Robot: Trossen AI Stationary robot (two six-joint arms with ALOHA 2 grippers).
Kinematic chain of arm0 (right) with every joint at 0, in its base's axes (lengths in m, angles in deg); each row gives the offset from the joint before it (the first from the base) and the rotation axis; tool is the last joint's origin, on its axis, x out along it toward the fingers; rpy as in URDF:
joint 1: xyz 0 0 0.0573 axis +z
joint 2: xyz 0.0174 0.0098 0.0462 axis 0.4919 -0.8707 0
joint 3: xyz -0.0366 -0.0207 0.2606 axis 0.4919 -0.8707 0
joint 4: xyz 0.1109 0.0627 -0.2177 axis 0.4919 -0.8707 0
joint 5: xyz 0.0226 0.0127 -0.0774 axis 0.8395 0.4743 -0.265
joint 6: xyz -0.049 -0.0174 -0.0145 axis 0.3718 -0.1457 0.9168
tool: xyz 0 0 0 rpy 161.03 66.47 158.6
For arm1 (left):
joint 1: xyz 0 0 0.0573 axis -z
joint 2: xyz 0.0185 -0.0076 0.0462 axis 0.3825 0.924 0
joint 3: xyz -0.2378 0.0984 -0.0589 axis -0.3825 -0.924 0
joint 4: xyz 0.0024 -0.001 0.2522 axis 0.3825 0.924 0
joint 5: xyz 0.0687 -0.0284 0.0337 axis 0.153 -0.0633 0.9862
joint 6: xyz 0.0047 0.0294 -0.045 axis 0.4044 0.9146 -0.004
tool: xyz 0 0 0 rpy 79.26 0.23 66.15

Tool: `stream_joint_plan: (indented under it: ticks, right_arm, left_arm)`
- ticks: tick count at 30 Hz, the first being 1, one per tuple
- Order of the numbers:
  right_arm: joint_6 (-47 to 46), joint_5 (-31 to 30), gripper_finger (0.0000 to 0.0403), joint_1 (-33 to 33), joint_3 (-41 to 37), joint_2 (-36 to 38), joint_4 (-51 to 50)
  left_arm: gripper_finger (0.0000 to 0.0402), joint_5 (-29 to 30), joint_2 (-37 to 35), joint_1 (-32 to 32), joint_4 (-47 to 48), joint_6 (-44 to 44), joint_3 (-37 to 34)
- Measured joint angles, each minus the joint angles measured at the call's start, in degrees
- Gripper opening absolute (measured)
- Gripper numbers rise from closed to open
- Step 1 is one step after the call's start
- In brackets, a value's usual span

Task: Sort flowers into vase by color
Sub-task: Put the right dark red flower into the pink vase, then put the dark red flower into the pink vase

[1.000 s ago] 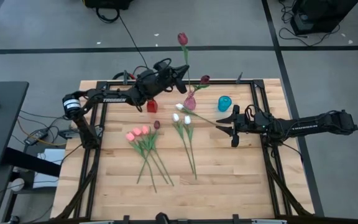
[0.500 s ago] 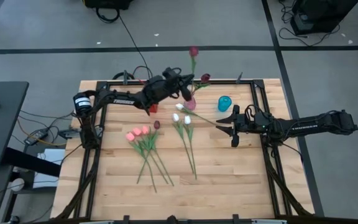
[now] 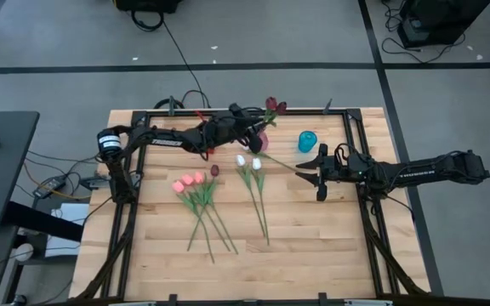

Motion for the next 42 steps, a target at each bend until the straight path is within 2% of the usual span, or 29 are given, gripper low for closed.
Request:
stream_joint_plan:
  ticks: [5, 10, 14, 19, 21, 25, 28, 37, 42]
  right_arm:
    - [-0.36, 0.03, 0.0133, 0.0, 0.0, 0.38, -1.15]
    - [-0.42, 0.03, 0.0133, 0.01, 0.0, 0.79, -1.46]
    - [-0.43, 0.0, 0.0133, 0.01, 0.0, 1.07, -2.29]
    - [-0.44, -0.08, 0.0133, -0.04, 0.0, 1.07, -2.3]
    - [-0.35, -0.1, 0.0133, -0.04, 0.0, 1.07, -2.04]
    - [-0.13, -0.26, 0.0133, -0.04, 0.0, 1.07, -1.49]
    - [0.02, -0.18, 0.0133, -0.04, -0.02, 1.06, 0.18]
    - [0.0, 0.22, 0.0133, -0.04, -0.02, 1.14, 1.88]
    - [0.0, 0.22, 0.0133, -0.04, -0.02, 1.14, 1.91]
  left_arm:
    - [0.0154, 2.33, -5.31, 0.76, 10.9, 2.65, 0.02]
    - [0.0162, 5.51, -10.2, 3.65, 26.74, 0.37, 0.04]
    - [0.0163, 7.03, -12.25, 7.12, 44.16, -12.3, 0.06]
    - [0.0163, -0.07, -11.76, 12.6, 63.93, -31.55, 0.05]
    - [0.0163, -0.87, -10.84, 15.32, 69.47, -37.42, 0.02]
    - [0.0163, -0.52, -9.25, 18.77, 74.46, -45.07, 0.02]
    - [0.0163, 2.87, -8.09, 19.34, 75.07, -48.02, 0.02]
    - [0.0163, 4.6, -2.1, 17.17, 74.5, -46.45, 0.04]
    - [0.0161, 7.41, -1.43, 16.91, 74.42, -45.04, 0.04]
